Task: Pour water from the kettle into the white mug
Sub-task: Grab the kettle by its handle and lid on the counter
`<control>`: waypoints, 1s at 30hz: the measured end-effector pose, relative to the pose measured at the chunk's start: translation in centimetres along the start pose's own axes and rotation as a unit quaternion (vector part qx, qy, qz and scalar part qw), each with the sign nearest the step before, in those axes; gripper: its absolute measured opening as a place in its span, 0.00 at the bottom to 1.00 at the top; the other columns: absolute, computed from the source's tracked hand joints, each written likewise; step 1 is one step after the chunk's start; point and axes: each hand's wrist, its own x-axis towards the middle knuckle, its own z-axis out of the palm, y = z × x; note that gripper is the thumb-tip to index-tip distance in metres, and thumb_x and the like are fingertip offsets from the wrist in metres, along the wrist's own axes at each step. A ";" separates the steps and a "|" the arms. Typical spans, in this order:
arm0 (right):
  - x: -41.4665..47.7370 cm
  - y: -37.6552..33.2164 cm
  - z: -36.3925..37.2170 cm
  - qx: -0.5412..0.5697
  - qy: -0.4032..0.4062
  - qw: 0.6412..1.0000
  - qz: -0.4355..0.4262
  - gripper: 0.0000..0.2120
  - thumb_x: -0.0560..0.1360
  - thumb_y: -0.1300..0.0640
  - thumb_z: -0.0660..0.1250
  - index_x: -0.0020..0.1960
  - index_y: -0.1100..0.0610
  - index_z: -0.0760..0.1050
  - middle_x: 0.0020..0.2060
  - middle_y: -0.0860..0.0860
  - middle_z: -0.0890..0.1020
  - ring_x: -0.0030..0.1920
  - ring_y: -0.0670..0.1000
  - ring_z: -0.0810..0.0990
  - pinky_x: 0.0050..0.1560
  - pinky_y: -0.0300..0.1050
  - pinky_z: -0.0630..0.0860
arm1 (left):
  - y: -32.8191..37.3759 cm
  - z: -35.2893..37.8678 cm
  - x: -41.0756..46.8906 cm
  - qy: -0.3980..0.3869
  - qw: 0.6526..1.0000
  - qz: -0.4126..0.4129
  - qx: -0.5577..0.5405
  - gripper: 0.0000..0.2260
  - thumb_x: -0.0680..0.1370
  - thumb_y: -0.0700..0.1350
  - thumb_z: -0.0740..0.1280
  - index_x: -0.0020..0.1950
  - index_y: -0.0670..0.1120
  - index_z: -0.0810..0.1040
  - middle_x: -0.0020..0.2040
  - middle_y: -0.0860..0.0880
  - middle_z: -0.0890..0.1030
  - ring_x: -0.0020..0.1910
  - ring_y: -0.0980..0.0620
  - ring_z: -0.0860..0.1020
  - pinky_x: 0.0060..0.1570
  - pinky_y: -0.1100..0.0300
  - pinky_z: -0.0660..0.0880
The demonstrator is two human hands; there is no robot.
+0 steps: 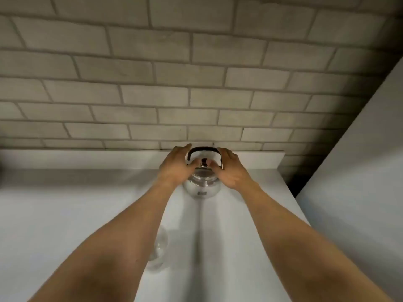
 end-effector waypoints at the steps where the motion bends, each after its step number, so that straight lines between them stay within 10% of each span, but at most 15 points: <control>1: 0.8 0.4 0.1 0.012 -0.002 1.000 0.002 0.38 0.80 0.33 0.59 0.83 0.52 0.57 0.81 0.49 0.63 0.79 0.53 0.61 0.77 0.55 0.65 | 0.0 0.5 0.6 0.002 1.000 -0.010 -0.010 0.32 0.78 0.65 0.64 0.80 0.58 0.63 0.78 0.51 0.69 0.76 0.46 0.68 0.70 0.50 0.68; 13: 7.8 3.1 2.4 0.034 -0.022 0.988 -0.146 0.20 0.82 0.48 0.66 0.73 0.51 0.75 0.60 0.51 0.82 0.57 0.50 0.79 0.62 0.50 0.76 | -2.2 4.7 5.4 -0.003 0.997 0.027 -0.073 0.18 0.85 0.47 0.64 0.75 0.50 0.74 0.69 0.46 0.80 0.65 0.46 0.78 0.60 0.65 0.67; 20: 9.2 3.9 1.9 0.051 -0.053 0.990 -0.118 0.14 0.83 0.42 0.62 0.57 0.50 0.78 0.47 0.46 0.85 0.49 0.49 0.83 0.48 0.46 0.78 | -2.5 3.5 5.6 -0.029 0.996 0.070 -0.050 0.14 0.86 0.46 0.61 0.70 0.49 0.78 0.58 0.46 0.85 0.55 0.45 0.82 0.58 0.50 0.78; 30: 2.7 1.3 -3.0 0.065 0.030 0.982 -0.174 0.11 0.82 0.39 0.60 0.56 0.41 0.78 0.41 0.41 0.85 0.46 0.39 0.81 0.42 0.30 0.72 | 2.6 -1.4 -0.3 -0.015 0.994 0.109 -0.028 0.11 0.86 0.50 0.59 0.64 0.50 0.77 0.47 0.50 0.79 0.44 0.49 0.80 0.43 0.59 0.71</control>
